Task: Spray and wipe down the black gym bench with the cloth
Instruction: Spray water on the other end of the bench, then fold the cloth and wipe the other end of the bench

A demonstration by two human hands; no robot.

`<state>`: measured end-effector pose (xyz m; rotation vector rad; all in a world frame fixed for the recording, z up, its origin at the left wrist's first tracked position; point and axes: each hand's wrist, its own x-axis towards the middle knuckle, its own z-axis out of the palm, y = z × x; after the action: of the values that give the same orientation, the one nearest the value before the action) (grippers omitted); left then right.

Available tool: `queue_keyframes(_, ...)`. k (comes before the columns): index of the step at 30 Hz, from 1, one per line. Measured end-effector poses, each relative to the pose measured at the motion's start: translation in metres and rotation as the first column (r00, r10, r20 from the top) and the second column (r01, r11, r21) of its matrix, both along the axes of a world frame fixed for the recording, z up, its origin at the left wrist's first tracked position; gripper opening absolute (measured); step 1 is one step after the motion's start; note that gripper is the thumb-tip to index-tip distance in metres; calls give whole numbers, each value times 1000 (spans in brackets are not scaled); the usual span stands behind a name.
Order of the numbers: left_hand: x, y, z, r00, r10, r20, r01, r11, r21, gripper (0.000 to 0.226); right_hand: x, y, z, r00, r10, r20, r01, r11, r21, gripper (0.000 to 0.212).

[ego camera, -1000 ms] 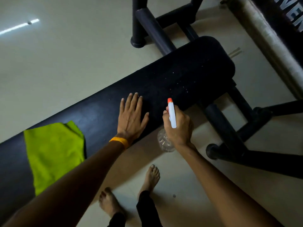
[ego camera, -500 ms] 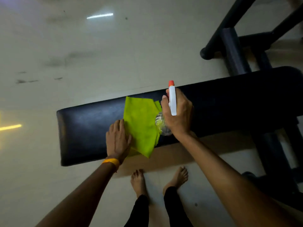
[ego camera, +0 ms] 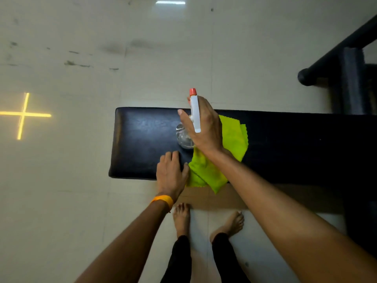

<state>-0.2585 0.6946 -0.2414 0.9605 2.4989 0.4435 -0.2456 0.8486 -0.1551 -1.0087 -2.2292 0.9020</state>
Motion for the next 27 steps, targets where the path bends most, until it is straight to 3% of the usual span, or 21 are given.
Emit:
queue_keyframes(3, -1, 0, -2, 1000, -8, -3, 8, 1000, 8, 31, -2, -2, -4, 994, 104, 21, -103, 994, -47, 50)
queue_keyframes(7, 3, -3, -5, 998, 1, 57, -1, 1000, 2, 30, 22, 5, -13, 960, 280, 25, -261, 922, -287, 86)
queue_keyframes(11, 2, 0, -8, 989, 20, 149, -31, 997, 70, 25, 63, 34, -30, 915, 336, 225, -239, 898, -371, 75)
queue_keyframes(15, 3, 0, -8, 989, -6, 150, -11, 994, 113, 35, 61, 50, -43, 661, 489, 570, -429, 869, -248, 80)
queue_keyframes(17, 6, 0, -8, 987, -64, 148, 50, 994, 100, 39, 56, 52, -50, 541, 511, 668, -517, 829, -215, 84)
queue_keyframes(19, 10, 1, -8, 981, -115, 154, 103, 991, 81, 35, 56, 55, -56, 485, 485, 728, -553, 815, -175, 77)
queue_keyframes(22, 15, 5, -4, 979, -124, 163, 115, 991, 62, 25, 67, 62, -56, 436, 408, 802, -628, 776, -53, 49)
queue_keyframes(25, 24, 16, 5, 965, -137, 224, 119, 989, 92, 23, 87, 69, -55, 456, 351, 818, -634, 773, 21, 24)
queue_keyframes(27, 31, 23, 9, 949, -156, 274, 129, 985, 114, 27, 106, 76, -55, 476, 331, 815, -601, 799, 26, 19)
